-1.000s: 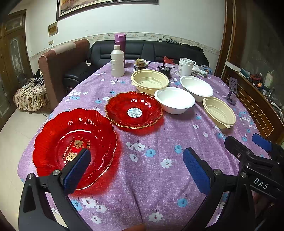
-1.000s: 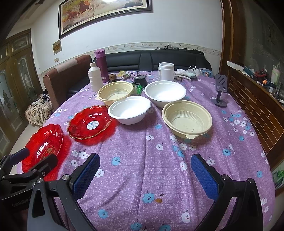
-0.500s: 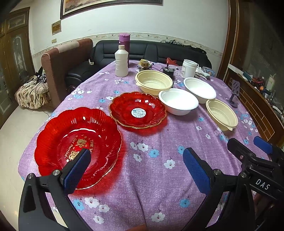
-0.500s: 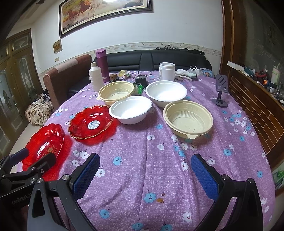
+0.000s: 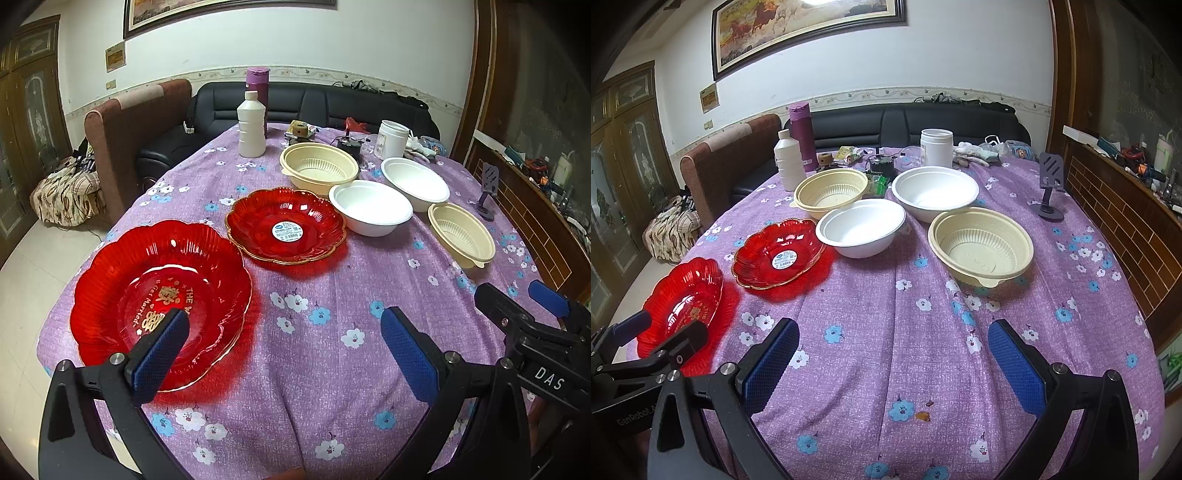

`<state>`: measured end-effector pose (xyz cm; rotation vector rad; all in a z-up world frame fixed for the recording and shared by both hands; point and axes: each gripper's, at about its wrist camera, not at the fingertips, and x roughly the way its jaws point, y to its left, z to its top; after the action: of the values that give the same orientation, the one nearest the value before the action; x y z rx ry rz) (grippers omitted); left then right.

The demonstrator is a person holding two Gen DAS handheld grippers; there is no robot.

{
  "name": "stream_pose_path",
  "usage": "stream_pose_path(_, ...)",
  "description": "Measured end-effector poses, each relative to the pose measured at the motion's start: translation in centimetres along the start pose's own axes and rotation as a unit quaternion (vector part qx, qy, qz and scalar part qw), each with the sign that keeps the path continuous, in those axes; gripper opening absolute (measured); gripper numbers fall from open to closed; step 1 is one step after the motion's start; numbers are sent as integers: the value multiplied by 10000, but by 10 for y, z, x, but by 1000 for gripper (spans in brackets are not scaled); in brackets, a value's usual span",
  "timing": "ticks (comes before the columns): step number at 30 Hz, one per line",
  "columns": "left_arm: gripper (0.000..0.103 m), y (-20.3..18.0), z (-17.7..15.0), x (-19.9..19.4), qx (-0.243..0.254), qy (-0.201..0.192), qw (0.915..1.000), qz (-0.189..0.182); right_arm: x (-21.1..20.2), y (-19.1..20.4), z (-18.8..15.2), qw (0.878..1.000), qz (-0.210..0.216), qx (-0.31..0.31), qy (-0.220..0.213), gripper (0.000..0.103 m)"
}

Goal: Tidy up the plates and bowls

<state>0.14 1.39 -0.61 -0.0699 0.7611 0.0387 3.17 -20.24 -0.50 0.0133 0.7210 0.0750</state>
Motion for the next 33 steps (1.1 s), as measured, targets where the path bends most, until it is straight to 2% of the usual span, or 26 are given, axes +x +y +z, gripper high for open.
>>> stream_pose_path(18,103,2,-4,4,-25,37,10000,4,5,4,0,10000,74,-21,16,103)
stream_pose_path(23,103,31,0,1,-142,39,9998,-136,10,15,3,9995,289,-96,54,103)
stream_pose_path(25,103,59,1,-3,-414,-53,9991,-116,12,21,5,9988,464,-119,54,103)
stream_pose_path(27,103,86,1,-4,-655,-105,9978,87,16,28,8,9973,725,-64,100,103)
stream_pose_path(30,103,128,-5,1,-1086,-91,9929,478,26,42,12,9895,1405,65,317,102)
stream_pose_path(33,103,156,-12,9,-1495,-11,9865,674,41,68,15,9765,2067,80,610,102)
